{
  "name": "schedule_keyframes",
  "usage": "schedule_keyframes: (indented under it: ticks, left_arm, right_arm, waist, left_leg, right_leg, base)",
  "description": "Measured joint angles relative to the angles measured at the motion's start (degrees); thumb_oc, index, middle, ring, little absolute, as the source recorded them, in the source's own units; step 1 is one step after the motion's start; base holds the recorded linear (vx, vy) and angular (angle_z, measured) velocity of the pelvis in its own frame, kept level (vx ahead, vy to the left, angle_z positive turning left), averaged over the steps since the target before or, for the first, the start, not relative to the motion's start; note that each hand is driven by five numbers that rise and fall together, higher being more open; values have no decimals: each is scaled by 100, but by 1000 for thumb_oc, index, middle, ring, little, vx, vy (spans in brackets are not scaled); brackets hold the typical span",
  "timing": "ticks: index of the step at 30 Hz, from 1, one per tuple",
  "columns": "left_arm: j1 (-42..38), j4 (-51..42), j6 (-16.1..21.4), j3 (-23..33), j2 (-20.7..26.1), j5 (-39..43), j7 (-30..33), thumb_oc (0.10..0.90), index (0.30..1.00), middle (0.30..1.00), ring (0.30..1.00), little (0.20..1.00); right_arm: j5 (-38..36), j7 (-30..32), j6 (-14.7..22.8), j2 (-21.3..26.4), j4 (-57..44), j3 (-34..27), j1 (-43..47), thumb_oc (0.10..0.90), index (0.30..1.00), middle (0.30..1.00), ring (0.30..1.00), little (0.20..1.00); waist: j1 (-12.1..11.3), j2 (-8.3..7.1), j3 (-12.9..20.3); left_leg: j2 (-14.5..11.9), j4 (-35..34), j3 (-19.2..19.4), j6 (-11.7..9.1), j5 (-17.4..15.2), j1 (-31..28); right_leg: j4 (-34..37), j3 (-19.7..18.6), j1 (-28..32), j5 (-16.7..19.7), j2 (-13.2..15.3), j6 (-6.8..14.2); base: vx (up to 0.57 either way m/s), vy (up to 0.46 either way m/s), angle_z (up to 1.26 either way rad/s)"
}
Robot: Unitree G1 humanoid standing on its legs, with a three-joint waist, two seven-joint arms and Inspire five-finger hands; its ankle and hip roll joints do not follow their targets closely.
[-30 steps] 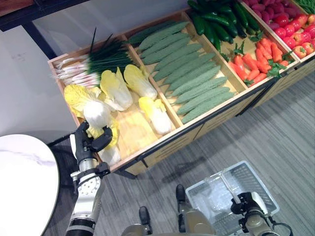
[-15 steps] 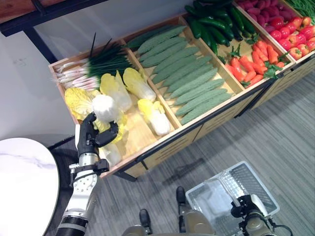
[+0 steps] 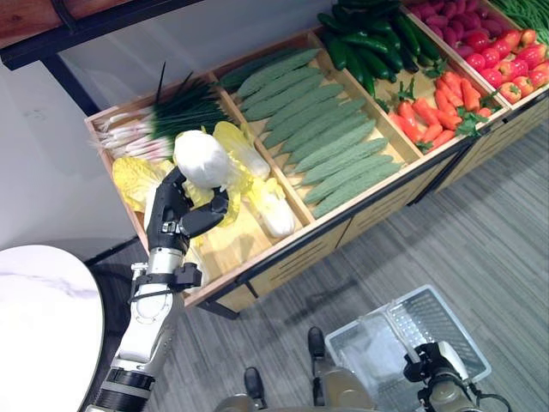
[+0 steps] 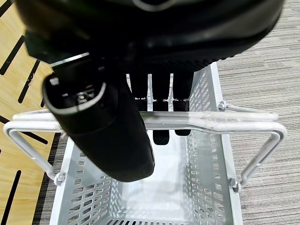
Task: Get the vegetables into the basket
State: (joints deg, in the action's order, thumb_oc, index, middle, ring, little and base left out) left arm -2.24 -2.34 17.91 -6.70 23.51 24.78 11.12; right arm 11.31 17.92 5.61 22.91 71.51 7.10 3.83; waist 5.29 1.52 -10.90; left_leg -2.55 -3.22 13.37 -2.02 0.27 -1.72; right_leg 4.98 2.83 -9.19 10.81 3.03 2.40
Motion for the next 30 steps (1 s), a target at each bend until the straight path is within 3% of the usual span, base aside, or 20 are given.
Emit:
schedule_keyframes:
  ticks: [3, 6, 8, 9, 10, 11, 12, 13, 15, 16, 17, 19, 20, 21, 22, 26, 30]
  left_arm:
    - [-3, 103, -2, -11, 0, 77, -8, 400, 300, 300, 300, 300]
    - [-165, 195, 1, -111, 24, 154, -13, 400, 300, 300, 300, 300]
    - [-287, 304, 0, -275, 63, 233, -10, 400, 300, 300, 300, 300]
    - [-300, 339, 8, -311, 147, 238, -13, 400, 300, 300, 300, 300]
    - [-302, 339, 8, -282, 258, 267, -7, 400, 300, 300, 300, 300]
    - [-344, 426, 6, -273, 410, 283, -35, 400, 300, 300, 300, 300]
    - [-444, 649, -20, -286, 440, 283, -116, 400, 300, 300, 300, 300]
    - [-443, 758, -26, -293, 458, 286, -162, 400, 300, 300, 300, 300]
    - [-433, 764, -29, -272, 479, 329, -161, 400, 300, 300, 300, 300]
    - [-398, 765, -50, -256, 510, 349, -163, 400, 300, 300, 300, 300]
    - [-361, 743, -50, -214, 535, 349, -165, 400, 300, 300, 300, 300]
    - [-258, 685, -55, -74, 639, 349, -165, 400, 300, 300, 300, 300]
    - [-226, 684, -66, -28, 688, 348, -166, 400, 300, 300, 300, 300]
    - [-123, 671, -70, 34, 696, 343, -179, 400, 300, 300, 300, 300]
    - [-93, 654, -68, 36, 692, 342, -218, 400, 300, 300, 300, 300]
    - [-72, 613, -70, -92, 609, 326, -374, 400, 300, 300, 300, 300]
    - [-179, 541, -86, -302, 495, 329, -410, 400, 300, 300, 300, 300]
  right_arm:
    - [-1, 0, 4, 38, 2, -4, 14, 400, 300, 300, 300, 300]
    - [-17, -3, 22, 40, -9, -9, 14, 400, 300, 300, 300, 300]
    - [-17, -4, 42, 12, -35, -15, 12, 400, 300, 300, 300, 300]
    - [-16, 5, 102, -64, -155, -67, 34, 400, 300, 300, 300, 300]
    - [-19, -2, 110, -140, -141, -42, 194, 400, 300, 300, 300, 300]
    - [-26, -4, 106, -250, -132, -21, 326, 400, 300, 300, 300, 300]
    - [-39, -10, 103, -333, -122, -13, 361, 400, 300, 300, 300, 300]
    - [-45, -44, 63, -408, -63, -4, 364, 400, 300, 300, 300, 300]
    - [-46, -47, 30, -407, 16, -32, 293, 400, 300, 300, 300, 300]
    - [-45, -46, -2, -385, 20, -49, 193, 400, 300, 300, 300, 300]
    - [-45, -39, -29, -382, 22, -57, 144, 400, 300, 300, 300, 300]
    - [-43, -41, -19, -383, -34, -5, 87, 400, 300, 300, 300, 300]
    - [-43, -46, -32, -377, -90, -2, 83, 400, 300, 300, 300, 300]
    - [-41, -50, -27, -380, -182, 39, 78, 400, 300, 300, 300, 300]
    - [-39, -53, -30, -379, -212, 103, 57, 400, 300, 300, 300, 300]
    - [-15, -54, -54, -280, -268, 122, -116, 400, 300, 300, 300, 300]
    - [-15, -53, 35, -194, -332, 19, -391, 400, 300, 300, 300, 300]
  waist:
    - [-4, -39, -20]
    - [21, -180, -91]
    - [85, -384, -203]
    - [198, -626, -279]
    - [192, -670, -292]
    - [256, -727, -324]
    - [268, -722, -329]
    - [88, -622, -387]
    - [-30, -596, -397]
    - [-121, -584, -388]
    - [-219, -580, -384]
    - [-300, -632, -352]
    - [-324, -625, -343]
    - [-419, -592, -278]
    - [-441, -606, -219]
    - [-243, -639, 125]
    - [30, -657, 280]
  left_leg:
    - [31, 162, 7, 8, -92, 95]
    - [132, 323, 16, 95, -154, 276]
    - [298, 296, 126, 185, -140, 274]
    - [486, 325, 231, 370, -169, 393]
    - [438, 283, 507, 408, -148, 441]
    - [363, 309, 746, 524, -95, 514]
    - [268, 279, 926, 554, -76, 536]
    - [-45, 295, 1296, 560, -77, 553]
    - [-172, 350, 1509, 560, -74, 552]
    - [-234, 366, 1690, 575, -85, 477]
    - [-273, 377, 1819, 568, -81, 431]
    - [-273, 427, 2033, 521, -52, 401]
    - [-296, 436, 2092, 437, 15, 390]
    - [-477, 615, 2138, 408, 36, 379]
    - [-530, 660, 2190, 382, 46, 373]
    - [-729, 638, 2245, 196, 171, 431]
    - [-855, 635, 2224, 30, 297, 483]
  right_leg:
    - [-5, -45, -31, 26, 28, 22]
    - [-9, -105, -154, 103, 138, 100]
    - [-54, -244, -242, 179, 246, 191]
    - [-76, -590, -470, 528, 281, 436]
    - [6, -920, -669, 900, 226, 919]
    - [-3, -936, -778, 1016, 259, 795]
    - [-315, -370, -853, 661, 272, 831]
    - [-1425, 600, -834, -100, 422, 690]
    - [-1899, 1072, -508, -638, 737, 767]
    - [-2196, 1184, -37, -963, 1008, 824]
    - [-2370, 1180, 203, -1100, 1145, 864]
    - [-1963, 1158, 723, -1022, 1292, 799]
    - [-1471, 1176, 879, -1010, 1207, 773]
    - [-712, 1145, 1109, -842, 1002, 534]
    - [-605, 1130, 1083, -830, 932, 515]
    - [-274, 1044, 982, -833, 719, 505]
    - [-7, 1054, 994, -863, 589, 302]
  base:
    - [-65, 81, -5]
    - [-62, 134, -4]
    - [-176, 180, -33]
    - [-233, 151, -98]
    - [-204, 102, -120]
    - [-159, 110, -113]
    - [-202, 150, -138]
    - [-122, 169, -138]
    - [-73, 122, -102]
    - [-98, 47, -72]
    - [-78, 12, -89]
    - [-68, -38, -76]
    - [-21, -90, -119]
    - [-4, -125, -135]
    - [26, -164, -137]
    - [8, -140, -48]
    - [-2, -194, -10]
